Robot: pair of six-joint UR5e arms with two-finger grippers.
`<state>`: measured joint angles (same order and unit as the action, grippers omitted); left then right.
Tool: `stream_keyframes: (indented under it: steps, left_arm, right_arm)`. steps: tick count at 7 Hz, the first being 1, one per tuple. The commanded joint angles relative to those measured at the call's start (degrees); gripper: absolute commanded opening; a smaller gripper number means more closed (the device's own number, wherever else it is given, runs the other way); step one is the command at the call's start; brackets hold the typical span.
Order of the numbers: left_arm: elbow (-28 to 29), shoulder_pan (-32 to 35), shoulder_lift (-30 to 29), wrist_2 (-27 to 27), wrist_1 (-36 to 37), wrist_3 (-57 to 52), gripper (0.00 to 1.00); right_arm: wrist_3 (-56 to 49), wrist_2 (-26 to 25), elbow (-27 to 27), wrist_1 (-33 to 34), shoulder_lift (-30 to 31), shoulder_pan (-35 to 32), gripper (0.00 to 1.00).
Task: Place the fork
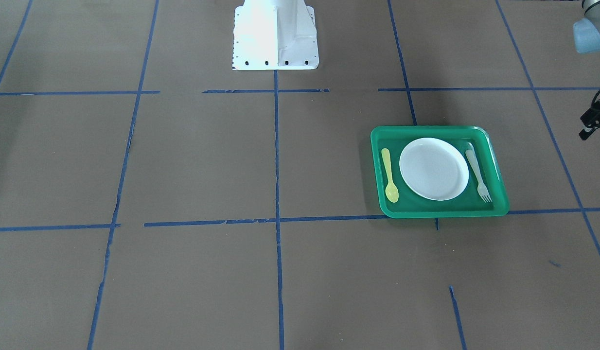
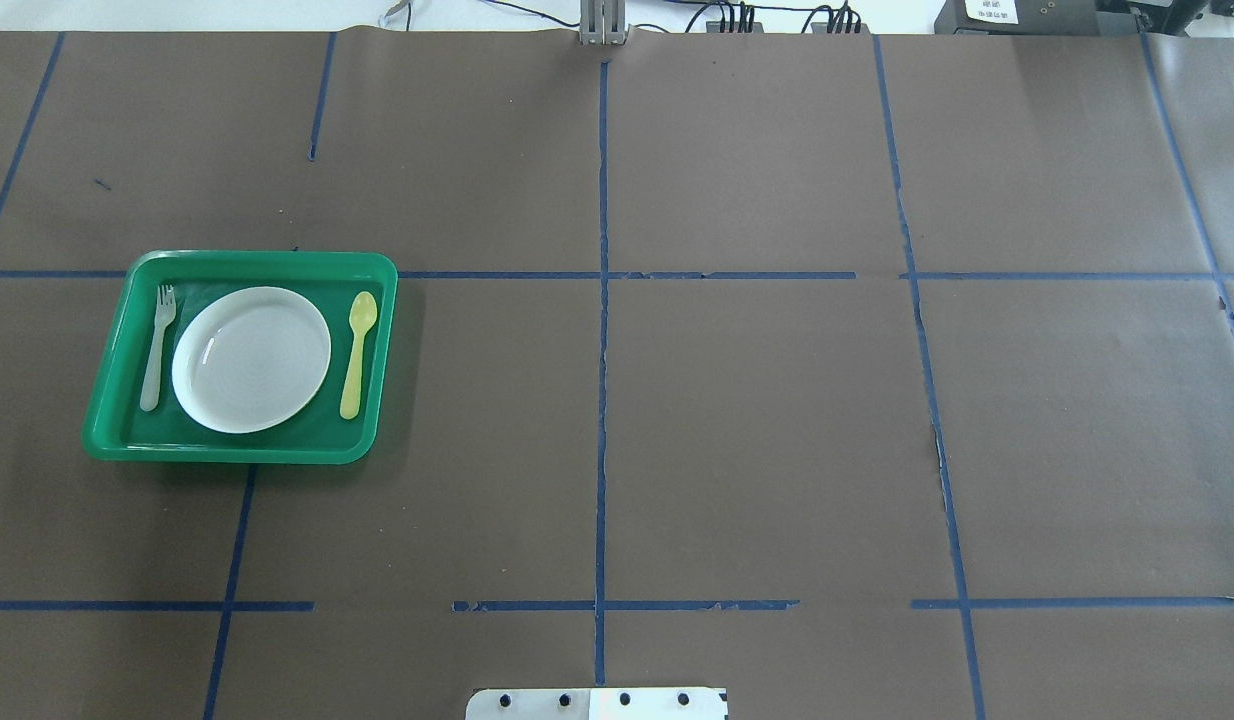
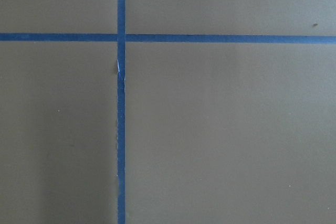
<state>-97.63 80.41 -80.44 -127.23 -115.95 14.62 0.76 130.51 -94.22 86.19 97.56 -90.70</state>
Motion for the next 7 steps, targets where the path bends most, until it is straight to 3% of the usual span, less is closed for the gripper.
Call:
stream_keyframes:
  steps: [1,3,4,7]
  left_arm:
    - [-0.7,8.7,0.1,-2.8,12.8,-16.0,1.0]
    - [-0.6,10.0,0.1,-4.8,16.3,-17.0,1.0]
    - [-0.8,10.1,-1.5,-5.3,22.5,-17.1,1.0]
    - [-1.2,10.3,-1.7,-5.4,22.5,-17.1,1.0]
  right_arm:
    - [0.0,-0.1,0.0,0.0,0.0,0.0,1.0]
    - [0.0,-0.1,0.0,0.0,0.0,0.0,1.0]
    - [0.0,0.0,0.0,0.0,0.0,0.0,1.0]
    - [0.0,0.0,0.0,0.0,0.0,0.0,1.0]
